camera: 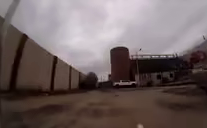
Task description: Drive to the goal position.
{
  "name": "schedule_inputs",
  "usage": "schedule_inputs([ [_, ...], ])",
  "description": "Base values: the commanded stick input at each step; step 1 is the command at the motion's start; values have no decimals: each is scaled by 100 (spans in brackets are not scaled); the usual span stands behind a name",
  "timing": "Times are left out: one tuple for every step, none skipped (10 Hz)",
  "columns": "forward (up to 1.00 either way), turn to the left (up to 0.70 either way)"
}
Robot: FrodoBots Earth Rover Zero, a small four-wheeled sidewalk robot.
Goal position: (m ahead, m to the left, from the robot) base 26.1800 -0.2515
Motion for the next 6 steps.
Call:
schedule_inputs([
  [100, 0],
  [100, 0],
  [100, 0],
  [100, -17],
  [100, -40],
  [100, -40],
])
